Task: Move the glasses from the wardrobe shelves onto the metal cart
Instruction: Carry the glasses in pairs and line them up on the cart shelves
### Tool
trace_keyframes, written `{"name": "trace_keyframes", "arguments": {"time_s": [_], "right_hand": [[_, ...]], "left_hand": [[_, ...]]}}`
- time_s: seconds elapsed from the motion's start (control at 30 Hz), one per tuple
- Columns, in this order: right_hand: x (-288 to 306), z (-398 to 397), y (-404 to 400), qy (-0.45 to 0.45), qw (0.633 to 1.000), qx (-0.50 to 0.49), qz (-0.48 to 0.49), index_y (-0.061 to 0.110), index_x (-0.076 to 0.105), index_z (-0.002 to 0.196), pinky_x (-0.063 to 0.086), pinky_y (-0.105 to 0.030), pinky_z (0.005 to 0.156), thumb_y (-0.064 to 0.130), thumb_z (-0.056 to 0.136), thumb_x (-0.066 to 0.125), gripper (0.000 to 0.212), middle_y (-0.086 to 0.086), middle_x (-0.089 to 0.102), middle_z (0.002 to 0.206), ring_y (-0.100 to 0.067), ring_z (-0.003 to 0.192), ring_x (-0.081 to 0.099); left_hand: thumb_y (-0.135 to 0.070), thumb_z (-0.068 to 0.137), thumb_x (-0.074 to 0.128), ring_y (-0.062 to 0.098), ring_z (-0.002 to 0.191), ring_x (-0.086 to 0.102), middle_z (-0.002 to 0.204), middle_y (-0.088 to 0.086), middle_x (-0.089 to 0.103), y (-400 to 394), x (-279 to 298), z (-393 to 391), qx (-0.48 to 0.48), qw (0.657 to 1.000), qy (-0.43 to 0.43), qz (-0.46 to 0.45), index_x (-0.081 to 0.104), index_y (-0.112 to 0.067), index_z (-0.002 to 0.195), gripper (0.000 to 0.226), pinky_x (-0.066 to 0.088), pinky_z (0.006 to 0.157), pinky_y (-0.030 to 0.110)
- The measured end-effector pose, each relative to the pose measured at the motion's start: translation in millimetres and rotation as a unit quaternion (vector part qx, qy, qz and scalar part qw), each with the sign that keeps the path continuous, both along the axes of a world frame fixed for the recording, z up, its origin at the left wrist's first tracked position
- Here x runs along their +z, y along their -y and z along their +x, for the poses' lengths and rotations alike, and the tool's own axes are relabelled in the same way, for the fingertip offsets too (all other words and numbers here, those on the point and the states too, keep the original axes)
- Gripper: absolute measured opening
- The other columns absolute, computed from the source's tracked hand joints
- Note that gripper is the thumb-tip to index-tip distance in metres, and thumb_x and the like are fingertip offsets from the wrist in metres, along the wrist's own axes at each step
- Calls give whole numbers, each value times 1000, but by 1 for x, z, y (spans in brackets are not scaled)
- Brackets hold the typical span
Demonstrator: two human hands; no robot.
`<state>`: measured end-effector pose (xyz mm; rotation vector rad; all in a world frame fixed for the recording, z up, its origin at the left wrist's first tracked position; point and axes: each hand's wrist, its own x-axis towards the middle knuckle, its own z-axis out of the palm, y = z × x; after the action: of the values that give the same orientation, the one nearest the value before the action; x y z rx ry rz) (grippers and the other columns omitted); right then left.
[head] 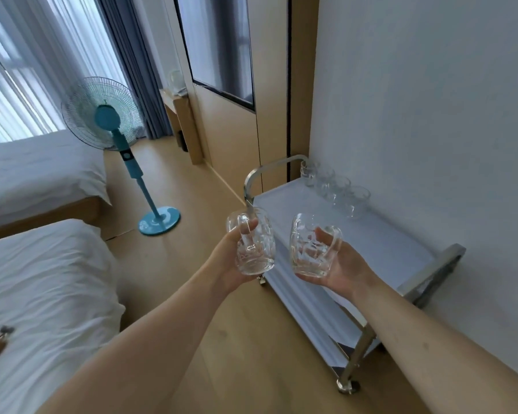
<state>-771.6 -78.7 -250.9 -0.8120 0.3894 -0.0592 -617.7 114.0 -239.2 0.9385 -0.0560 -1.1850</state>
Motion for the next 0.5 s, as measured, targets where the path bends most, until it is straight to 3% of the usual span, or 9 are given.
{"name": "trace_keyframes", "arguments": {"time_s": [0.1, 0.2, 0.27, 0.33, 0.4, 0.5], "right_hand": [[-9, 29, 29, -3, 1000, 0, 25, 13, 67, 113, 59, -46, 80, 40, 95, 64, 32, -11, 70, 106, -30, 90, 71], [-19, 56, 54, 9, 996, 42, 79, 10, 57, 103, 58, -35, 61, 47, 98, 59, 38, -9, 65, 80, -23, 63, 65], [-35, 68, 73, 6, 995, 33, 93, 11, 58, 102, 58, -35, 64, 51, 94, 63, 41, -8, 64, 80, -21, 63, 64], [-48, 72, 88, 0, 996, 28, 86, 12, 63, 101, 55, -36, 83, 53, 94, 64, 41, -6, 64, 83, -21, 71, 63], [-57, 75, 98, -15, 998, 10, 65, 16, 72, 92, 43, -41, 97, 53, 94, 63, 38, -4, 64, 86, -22, 80, 57], [-68, 82, 115, -56, 997, -36, 43, 18, 70, 98, 53, -44, 89, 48, 91, 68, 31, -4, 67, 91, -25, 82, 65]], "left_hand": [[-37, 74, 87, 17, 73, 39, 87, 2, 43, 24, -3, 29, -29, 998, 33, 48, 62, -15, 90, 36, 35, 70, 30], [-36, 66, 91, 18, 74, 43, 85, 4, 51, 49, -7, 51, -23, 993, 49, 101, 67, -14, 87, 38, 37, 71, 30], [-34, 70, 89, 17, 75, 45, 86, 2, 50, 68, -14, 63, -26, 995, 18, 94, 67, -14, 86, 33, 37, 73, 30], [-34, 78, 84, 15, 74, 44, 86, 0, 47, 86, -22, 73, -42, 995, -8, 87, 63, -15, 88, 30, 37, 71, 29], [-33, 87, 76, 14, 70, 49, 80, -1, 53, 101, -31, 84, -67, 994, -40, 76, 61, -15, 89, 23, 41, 69, 27], [-31, 93, 68, 14, 60, 57, 66, -1, 59, 126, -38, 95, -100, 990, -68, 74, 57, -15, 85, 21, 48, 62, 26]]}}
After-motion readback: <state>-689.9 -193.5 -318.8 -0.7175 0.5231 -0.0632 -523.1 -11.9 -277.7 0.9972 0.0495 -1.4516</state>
